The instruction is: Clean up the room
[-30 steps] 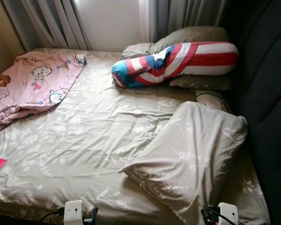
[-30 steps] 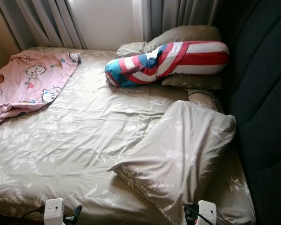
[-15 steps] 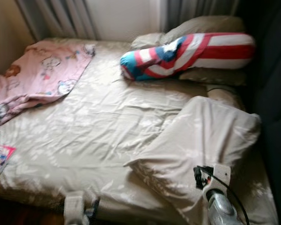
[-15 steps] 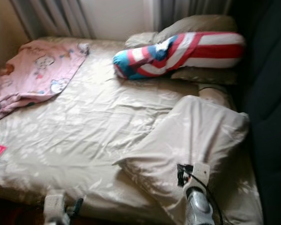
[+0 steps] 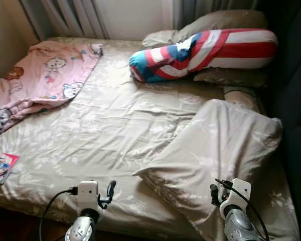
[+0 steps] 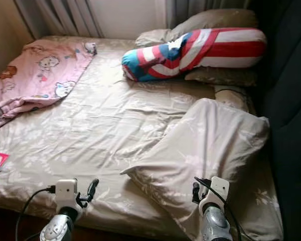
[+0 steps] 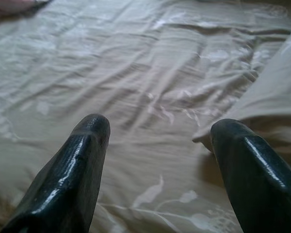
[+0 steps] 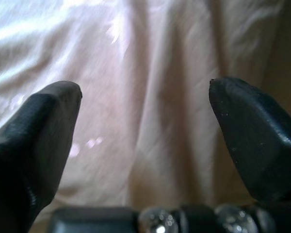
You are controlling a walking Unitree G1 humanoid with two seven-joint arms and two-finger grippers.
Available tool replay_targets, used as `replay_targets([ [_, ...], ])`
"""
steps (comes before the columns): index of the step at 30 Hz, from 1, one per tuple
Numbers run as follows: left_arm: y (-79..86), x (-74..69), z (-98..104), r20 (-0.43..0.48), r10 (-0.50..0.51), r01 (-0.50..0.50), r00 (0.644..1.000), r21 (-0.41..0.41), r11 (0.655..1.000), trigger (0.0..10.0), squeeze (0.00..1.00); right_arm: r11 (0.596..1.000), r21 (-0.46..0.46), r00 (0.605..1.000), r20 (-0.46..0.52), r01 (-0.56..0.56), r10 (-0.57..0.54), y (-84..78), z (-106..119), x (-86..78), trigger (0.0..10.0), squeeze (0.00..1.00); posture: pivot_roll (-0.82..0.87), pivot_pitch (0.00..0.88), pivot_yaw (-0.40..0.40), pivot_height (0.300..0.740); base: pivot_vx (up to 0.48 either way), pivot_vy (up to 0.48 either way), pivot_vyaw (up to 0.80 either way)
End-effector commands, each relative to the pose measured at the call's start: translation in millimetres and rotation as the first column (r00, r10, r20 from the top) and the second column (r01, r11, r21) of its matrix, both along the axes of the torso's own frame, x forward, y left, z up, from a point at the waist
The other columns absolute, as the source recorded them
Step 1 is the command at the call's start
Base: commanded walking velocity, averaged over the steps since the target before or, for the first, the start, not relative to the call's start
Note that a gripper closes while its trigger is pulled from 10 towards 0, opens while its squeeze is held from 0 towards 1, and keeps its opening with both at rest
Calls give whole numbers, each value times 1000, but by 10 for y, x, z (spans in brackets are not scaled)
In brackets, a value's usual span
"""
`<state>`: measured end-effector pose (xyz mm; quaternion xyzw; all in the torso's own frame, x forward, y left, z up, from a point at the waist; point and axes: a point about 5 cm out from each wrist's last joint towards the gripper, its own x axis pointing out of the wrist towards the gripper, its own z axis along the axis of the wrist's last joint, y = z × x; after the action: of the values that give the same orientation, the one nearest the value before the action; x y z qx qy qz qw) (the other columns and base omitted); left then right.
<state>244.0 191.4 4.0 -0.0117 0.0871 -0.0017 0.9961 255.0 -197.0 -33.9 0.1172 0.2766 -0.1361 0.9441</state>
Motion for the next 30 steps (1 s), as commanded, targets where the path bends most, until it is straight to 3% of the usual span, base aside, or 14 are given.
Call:
replay_targets([
  [1, 17, -7, -4, -11, 1, -1, 1000, -3, 1000, 10000, 0, 1000, 4, 999, -32, 4, -4, -1, -55, -65, 10000, 1000, 36, 182, 55, 740, 0, 0, 0],
  [3, 1, 2, 8, -8, -2, 1, 1000, -5, 1000, 10000, 0, 1000, -19, 999, -50, -13, 12, -5, -60, -67, 10000, 1000, 36, 190, 58, 740, 0, 0, 0],
  [8, 2, -67, 35, -14, -7, 7, 1000, -2, 1000, 10000, 0, 998, -23, 994, -91, 65, -66, -71, -111, -146, 10000, 1000, 47, 212, 69, 740, 0, 0, 0],
  [13, 42, -141, 41, -25, -8, 8, 1000, 9, 1000, 10000, 0, 998, -5, 992, -109, 57, -57, -34, -155, -197, 10000, 1000, 68, 232, 79, 740, 0, 0, 0],
  [14, 76, -176, 45, -28, -3, 3, 1000, 14, 1000, 10000, 0, 1000, 14, 994, -109, 24, -22, 26, -173, -210, 10000, 482, 76, 242, 85, 740, 0, 0, 0],
  [15, 90, -193, 53, -30, 1, -1, 1000, 15, 1000, 10000, 0, 1000, 24, 994, -108, 13, -11, 51, -180, -215, 10000, 212, 79, 246, 88, 740, 0, 0, 0],
  [16, 101, -212, 61, -31, 3, -3, 1000, 15, 1000, 10000, 0, 1000, 30, 994, -107, 8, -5, 66, -185, -221, 10000, 212, 82, 251, 91, 740, 0, 0, 0],
  [17, 110, -224, 77, -30, 2, -1, 1000, 17, 1000, 10000, 0, 999, 34, 994, -107, 14, -11, 74, -189, -226, 10000, 0, 87, 258, 96, 740, 0, 0, 0],
  [25, 101, -286, 233, -17, -18, 18, 1000, 14, 1000, 10000, 0, 999, 24, 993, -113, 29, -26, 102, -194, -230, 10000, 0, 106, 307, 125, 740, 0, 0, 0],
  [30, 75, -314, 291, -22, -27, 27, 999, 6, 1000, 10000, 0, 997, -52, 985, -154, 65, -72, 10, -201, -255, 10000, 0, 110, 331, 134, 740, 0, 0, 0],
])
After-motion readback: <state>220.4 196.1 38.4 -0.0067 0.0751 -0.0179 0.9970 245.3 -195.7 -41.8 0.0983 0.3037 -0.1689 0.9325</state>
